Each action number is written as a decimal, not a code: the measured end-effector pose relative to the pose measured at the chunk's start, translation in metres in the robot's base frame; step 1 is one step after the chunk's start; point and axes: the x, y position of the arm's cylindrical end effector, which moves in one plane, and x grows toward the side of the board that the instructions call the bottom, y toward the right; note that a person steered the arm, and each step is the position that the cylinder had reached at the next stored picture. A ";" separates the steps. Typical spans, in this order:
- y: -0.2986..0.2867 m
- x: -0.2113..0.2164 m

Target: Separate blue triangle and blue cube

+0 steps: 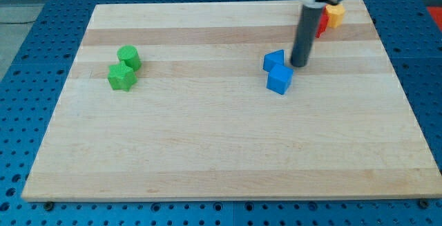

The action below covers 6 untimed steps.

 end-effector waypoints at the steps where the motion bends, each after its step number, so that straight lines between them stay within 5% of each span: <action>1: -0.037 0.001; 3: -0.073 0.045; 6: -0.142 0.025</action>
